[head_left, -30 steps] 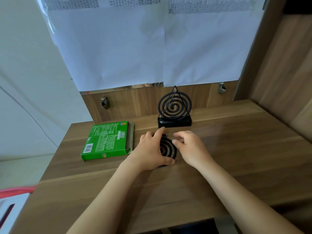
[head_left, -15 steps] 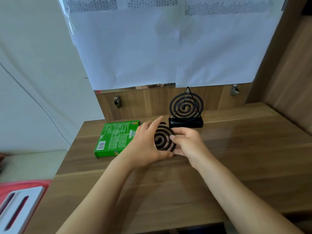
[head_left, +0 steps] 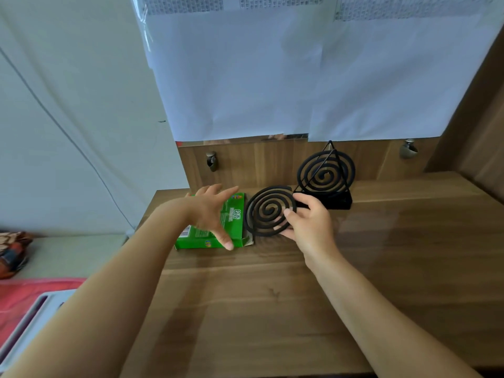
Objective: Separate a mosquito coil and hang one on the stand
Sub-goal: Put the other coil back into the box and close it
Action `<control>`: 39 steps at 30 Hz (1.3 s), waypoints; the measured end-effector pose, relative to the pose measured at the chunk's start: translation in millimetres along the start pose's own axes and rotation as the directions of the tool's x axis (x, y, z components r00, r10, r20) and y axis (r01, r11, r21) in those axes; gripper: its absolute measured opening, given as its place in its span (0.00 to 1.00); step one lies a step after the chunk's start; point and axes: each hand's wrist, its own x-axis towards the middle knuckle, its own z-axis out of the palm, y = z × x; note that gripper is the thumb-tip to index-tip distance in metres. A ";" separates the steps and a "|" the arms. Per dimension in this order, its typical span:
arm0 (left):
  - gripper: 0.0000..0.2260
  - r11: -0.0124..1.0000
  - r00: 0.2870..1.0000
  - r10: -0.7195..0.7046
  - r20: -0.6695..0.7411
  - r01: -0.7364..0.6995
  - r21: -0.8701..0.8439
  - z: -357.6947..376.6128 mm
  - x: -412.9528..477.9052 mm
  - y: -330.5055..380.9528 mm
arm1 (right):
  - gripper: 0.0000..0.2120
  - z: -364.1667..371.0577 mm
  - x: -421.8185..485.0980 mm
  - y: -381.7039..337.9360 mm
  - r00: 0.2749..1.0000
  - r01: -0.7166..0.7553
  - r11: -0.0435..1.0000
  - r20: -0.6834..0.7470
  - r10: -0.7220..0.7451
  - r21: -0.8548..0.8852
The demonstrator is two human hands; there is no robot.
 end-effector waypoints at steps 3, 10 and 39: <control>0.67 0.999 0.997 0.025 0.071 -0.026 0.018 -4.0 6.2 0.5 | 0.19 3.2 2.1 1.8 0.999 0.031 0.997 -0.010 -0.032 -0.067; 0.66 0.993 0.996 0.075 0.049 -0.070 -0.099 0.6 6.7 -9.0 | 0.19 6.3 4.8 6.2 0.997 0.066 0.991 -0.027 -0.069 -0.115; 0.64 0.595 0.899 -0.054 -0.435 -0.321 -0.737 27.1 -26.5 3.7 | 0.12 51.5 31.5 -87.7 0.960 0.181 0.892 0.273 -0.068 -0.414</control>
